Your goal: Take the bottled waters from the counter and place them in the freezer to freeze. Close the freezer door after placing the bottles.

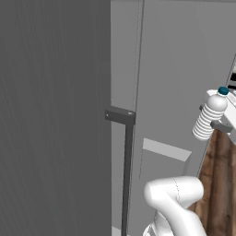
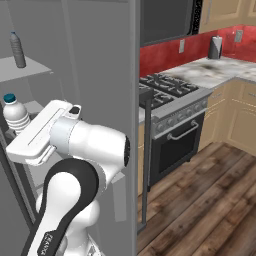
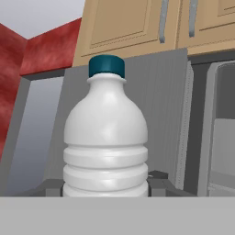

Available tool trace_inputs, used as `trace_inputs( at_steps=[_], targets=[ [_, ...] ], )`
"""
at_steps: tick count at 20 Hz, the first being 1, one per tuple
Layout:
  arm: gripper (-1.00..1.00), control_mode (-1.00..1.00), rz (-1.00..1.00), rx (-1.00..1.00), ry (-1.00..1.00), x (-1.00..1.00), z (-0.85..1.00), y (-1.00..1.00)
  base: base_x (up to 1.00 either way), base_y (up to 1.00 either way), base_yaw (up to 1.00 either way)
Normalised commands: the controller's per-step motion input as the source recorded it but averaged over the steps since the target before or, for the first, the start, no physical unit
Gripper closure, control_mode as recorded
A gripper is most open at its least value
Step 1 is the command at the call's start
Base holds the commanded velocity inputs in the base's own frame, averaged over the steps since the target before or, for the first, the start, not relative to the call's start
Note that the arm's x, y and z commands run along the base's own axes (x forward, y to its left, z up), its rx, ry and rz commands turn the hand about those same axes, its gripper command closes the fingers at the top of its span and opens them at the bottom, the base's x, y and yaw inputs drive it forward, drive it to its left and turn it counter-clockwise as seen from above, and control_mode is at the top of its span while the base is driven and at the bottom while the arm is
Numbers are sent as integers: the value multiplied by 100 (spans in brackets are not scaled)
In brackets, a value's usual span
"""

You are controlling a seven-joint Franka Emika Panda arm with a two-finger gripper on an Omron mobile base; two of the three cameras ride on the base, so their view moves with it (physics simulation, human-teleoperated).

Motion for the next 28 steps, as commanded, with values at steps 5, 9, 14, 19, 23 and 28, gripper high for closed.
trace_inputs(
  at_steps=[5,9,14,19,23,28],
  targets=[
    [100,-100,-1,0,0,4,0,2,13,13,-2],
    [100,-100,-4,0,0,26,0,13,0,0,0],
    [100,-100,-8,-1,2,40,2,32,0,0,0],
    [100,-100,-14,-7,10,48,8,35,0,0,0],
    [100,-100,-9,-5,7,50,17,3,0,0,0],
    [100,-100,-7,-7,16,51,22,0,0,0,0]
  ],
)
